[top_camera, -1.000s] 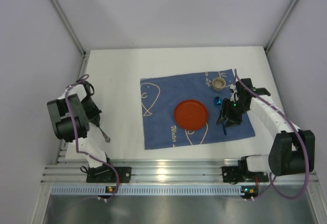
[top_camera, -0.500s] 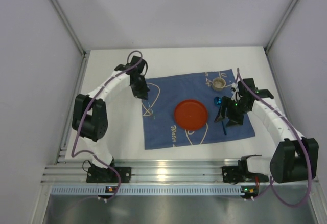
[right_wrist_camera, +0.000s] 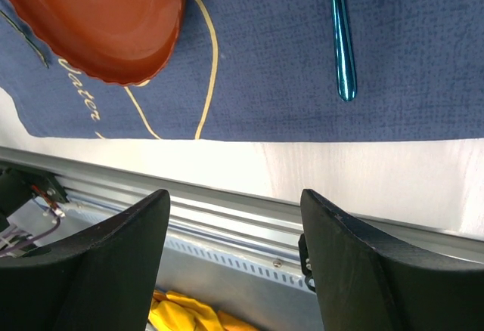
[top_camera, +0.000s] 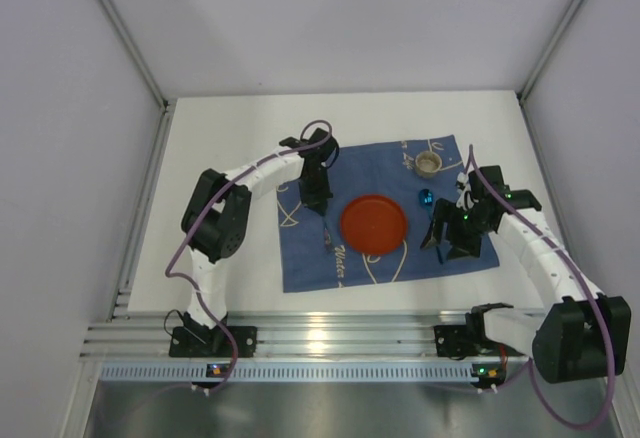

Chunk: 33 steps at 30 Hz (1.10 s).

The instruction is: Set the dinner table for one person

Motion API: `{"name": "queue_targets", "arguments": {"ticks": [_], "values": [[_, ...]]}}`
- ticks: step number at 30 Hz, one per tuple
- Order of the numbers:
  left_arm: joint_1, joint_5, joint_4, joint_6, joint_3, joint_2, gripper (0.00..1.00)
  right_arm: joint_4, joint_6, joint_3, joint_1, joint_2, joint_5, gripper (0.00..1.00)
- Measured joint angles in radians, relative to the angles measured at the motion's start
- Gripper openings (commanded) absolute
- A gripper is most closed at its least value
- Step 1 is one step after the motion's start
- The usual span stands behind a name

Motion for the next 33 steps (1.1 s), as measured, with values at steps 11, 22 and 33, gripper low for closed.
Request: {"name": "queue_targets", "arguments": {"ticks": [11,22,33], "values": [[-0.035,-0.082,-0.019,0.001,-0.087,-0.054,0.0,-0.004,0.0,-0.005,0.0,-0.006,0.004,0.72],[-0.041,-0.096,-0.025,0.003,-0.126,-0.073,0.37,-0.005,0.0,-0.005,0.0,-0.007,0.011,0.84],[-0.04,-0.238,-0.011,0.13,-0.141,-0.349,0.77,-0.02,-0.008,0.008,0.0,-0.097,-0.002,1.0]]}}
